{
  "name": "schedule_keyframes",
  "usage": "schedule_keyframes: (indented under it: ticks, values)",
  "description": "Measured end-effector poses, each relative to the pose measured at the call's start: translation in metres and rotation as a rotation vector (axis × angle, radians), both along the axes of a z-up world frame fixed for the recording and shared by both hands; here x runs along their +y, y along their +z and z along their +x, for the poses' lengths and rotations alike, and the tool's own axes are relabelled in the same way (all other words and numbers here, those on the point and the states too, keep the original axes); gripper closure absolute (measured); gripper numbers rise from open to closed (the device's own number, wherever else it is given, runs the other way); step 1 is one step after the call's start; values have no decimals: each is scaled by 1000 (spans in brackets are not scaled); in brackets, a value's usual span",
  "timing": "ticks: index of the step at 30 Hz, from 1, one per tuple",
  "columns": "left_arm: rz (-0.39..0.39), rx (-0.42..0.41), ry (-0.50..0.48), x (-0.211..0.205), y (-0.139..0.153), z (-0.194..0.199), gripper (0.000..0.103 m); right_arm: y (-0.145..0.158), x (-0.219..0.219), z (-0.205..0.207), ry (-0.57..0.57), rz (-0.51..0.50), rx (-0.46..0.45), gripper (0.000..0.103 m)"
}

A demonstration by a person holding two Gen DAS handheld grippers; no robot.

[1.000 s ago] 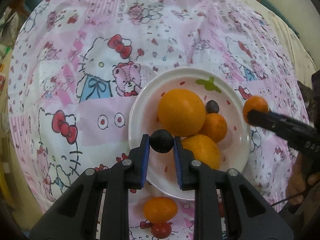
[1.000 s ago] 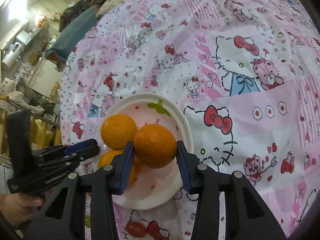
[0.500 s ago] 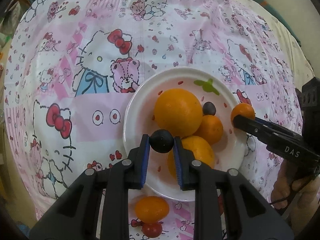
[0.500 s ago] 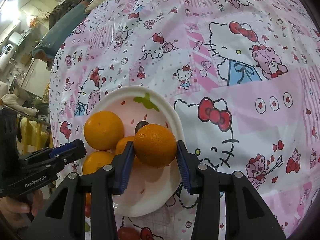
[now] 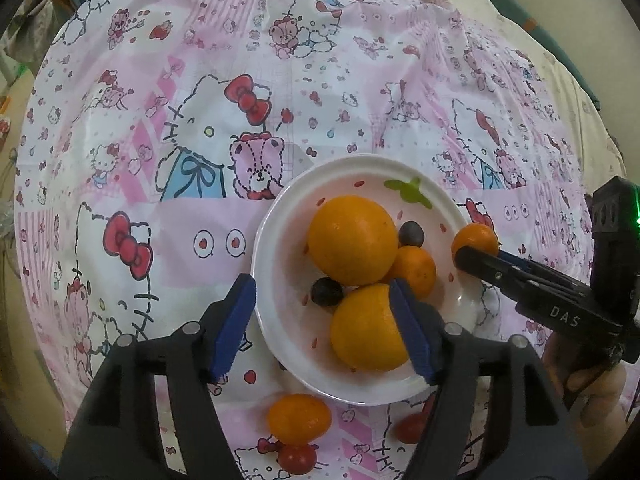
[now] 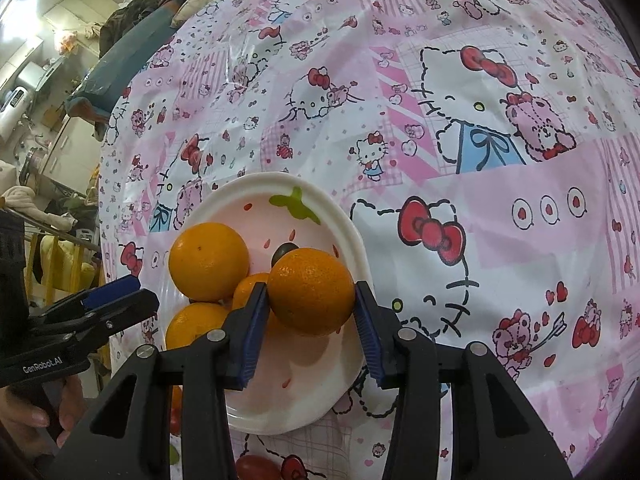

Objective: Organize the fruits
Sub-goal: 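Open the left gripper to drop the grape while the right gripper releases the tangerine onto the plate, then lower the right gripper onto a red cherry tomato and close it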

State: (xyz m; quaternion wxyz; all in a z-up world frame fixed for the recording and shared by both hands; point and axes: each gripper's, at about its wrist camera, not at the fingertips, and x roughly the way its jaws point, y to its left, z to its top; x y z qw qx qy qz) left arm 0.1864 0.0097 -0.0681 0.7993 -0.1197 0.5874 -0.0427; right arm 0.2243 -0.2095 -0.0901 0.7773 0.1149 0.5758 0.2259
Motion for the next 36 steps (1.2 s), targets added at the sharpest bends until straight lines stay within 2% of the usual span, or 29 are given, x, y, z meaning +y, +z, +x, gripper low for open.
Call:
schedule_keyframes:
  ticks: [4, 6, 7, 9, 10, 14, 18, 21, 25, 30, 33, 36]
  values:
    - [38, -16, 4, 0, 2, -1, 37, 3, 6, -2, 30, -7, -16, 57]
    - [77, -43, 0, -1, 6, -3, 29, 6, 9, -3, 35, -25, -32, 55]
    - [89, -55, -5, -1, 8, -3, 28, 8, 10, -4, 40, -30, -46, 51]
    - [104, -77, -10, -1, 11, -4, 27, 15, 11, -6, 43, -24, -85, 34]
    - [107, -84, -13, -1, 13, -5, 27, 18, 11, -6, 40, -22, -97, 33]
    - [121, -108, -7, 0, 18, -7, 21, 30, 9, -7, 32, -9, -120, 33]
    - [129, -119, 24, 7, 21, -13, 21, 53, 3, -21, 17, -16, -177, 33]
    - [128, -130, 62, 13, 25, -20, 21, 67, -2, -33, 14, 16, -191, 32]
    - [227, -166, 110, 16, 37, -31, 21, 80, -3, -48, 16, 30, -209, 32]
    - [224, -205, 158, 27, 54, -47, 21, 90, -4, -70, 35, 17, -233, 32]
    - [224, -167, 146, 26, 57, -52, 21, 93, -10, -84, 35, 10, -233, 32]
    - [262, -197, 129, 22, 66, -64, 21, 94, -15, -98, 30, 14, -228, 32]
